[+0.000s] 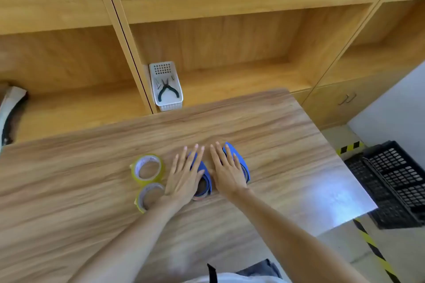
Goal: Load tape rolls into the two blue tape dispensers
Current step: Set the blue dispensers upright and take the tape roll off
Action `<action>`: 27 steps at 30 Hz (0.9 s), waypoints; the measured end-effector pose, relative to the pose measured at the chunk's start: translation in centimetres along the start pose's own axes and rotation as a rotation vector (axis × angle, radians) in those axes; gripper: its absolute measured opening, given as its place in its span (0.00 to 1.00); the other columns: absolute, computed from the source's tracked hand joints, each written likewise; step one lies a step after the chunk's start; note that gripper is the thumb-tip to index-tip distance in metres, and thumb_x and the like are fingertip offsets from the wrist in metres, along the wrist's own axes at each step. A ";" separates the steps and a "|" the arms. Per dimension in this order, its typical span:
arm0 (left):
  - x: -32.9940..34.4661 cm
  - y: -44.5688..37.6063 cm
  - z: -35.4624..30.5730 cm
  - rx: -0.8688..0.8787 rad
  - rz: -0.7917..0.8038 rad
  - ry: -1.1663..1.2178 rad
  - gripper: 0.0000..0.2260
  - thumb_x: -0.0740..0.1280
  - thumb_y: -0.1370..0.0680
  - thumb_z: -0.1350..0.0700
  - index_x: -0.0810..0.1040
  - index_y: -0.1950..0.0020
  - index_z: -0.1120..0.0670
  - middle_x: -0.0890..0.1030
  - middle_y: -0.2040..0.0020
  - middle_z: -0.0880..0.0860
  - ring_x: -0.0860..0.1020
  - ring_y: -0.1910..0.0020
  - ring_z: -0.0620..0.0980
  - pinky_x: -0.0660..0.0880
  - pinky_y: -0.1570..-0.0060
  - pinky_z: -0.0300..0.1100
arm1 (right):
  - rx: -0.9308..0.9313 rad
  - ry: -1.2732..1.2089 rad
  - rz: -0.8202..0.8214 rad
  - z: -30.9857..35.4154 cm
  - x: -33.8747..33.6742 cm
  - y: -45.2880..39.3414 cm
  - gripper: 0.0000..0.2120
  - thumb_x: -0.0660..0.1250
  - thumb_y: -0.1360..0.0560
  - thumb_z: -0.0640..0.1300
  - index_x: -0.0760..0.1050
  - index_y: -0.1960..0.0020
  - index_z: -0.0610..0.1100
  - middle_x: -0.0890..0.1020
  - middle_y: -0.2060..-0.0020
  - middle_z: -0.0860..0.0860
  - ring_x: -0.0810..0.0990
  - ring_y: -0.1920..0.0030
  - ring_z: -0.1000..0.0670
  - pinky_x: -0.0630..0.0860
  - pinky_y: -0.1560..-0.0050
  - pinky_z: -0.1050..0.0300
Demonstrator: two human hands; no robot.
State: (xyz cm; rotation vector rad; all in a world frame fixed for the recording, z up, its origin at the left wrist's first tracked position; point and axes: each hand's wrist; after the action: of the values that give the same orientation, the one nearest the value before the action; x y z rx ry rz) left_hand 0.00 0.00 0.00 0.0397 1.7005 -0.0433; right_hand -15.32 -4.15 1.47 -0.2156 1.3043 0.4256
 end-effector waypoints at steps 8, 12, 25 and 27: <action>1.9 1.5 0.9 0.044 0.155 0.101 0.37 0.54 0.26 0.35 0.59 0.23 0.56 0.62 0.23 0.52 0.66 0.28 0.54 0.64 0.30 0.55 | -0.050 -0.006 0.060 0.0 1.1 -0.4 0.18 0.64 0.21 0.47 0.70 0.35 0.40 0.76 0.37 0.44 0.66 0.26 0.41 0.61 0.26 0.46; 2.6 2.3 0.9 0.066 0.185 0.110 0.41 0.68 0.31 0.39 0.59 0.23 0.56 0.64 0.24 0.52 0.73 0.33 0.52 0.64 0.30 0.58 | -0.086 0.010 0.118 -0.1 1.4 -0.6 0.18 0.65 0.23 0.48 0.66 0.36 0.44 0.76 0.40 0.49 0.70 0.33 0.45 0.56 0.25 0.50; 3.0 1.8 1.0 0.058 0.191 0.204 0.41 0.72 0.31 0.49 0.56 0.23 0.57 0.57 0.22 0.53 0.70 0.32 0.56 0.63 0.30 0.51 | -0.084 0.045 0.183 -0.6 2.2 -0.9 0.20 0.63 0.23 0.42 0.64 0.33 0.44 0.78 0.40 0.49 0.71 0.33 0.45 0.55 0.25 0.49; 2.6 1.9 1.3 0.073 0.203 0.212 0.42 0.70 0.30 0.53 0.52 0.22 0.55 0.53 0.21 0.51 0.66 0.29 0.57 0.60 0.28 0.49 | -0.075 0.069 0.168 -1.0 2.2 -1.1 0.21 0.62 0.23 0.40 0.63 0.32 0.45 0.78 0.41 0.49 0.71 0.34 0.45 0.55 0.25 0.49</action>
State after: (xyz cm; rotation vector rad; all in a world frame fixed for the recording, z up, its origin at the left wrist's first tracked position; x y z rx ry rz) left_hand 1.00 1.82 -2.78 0.2796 1.8983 0.0528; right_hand -15.32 -5.09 -0.98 -0.1854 1.3808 0.6149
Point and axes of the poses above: each hand's wrist, its own y-axis away from the middle knuckle, its own x-axis out of the palm, z = x × y
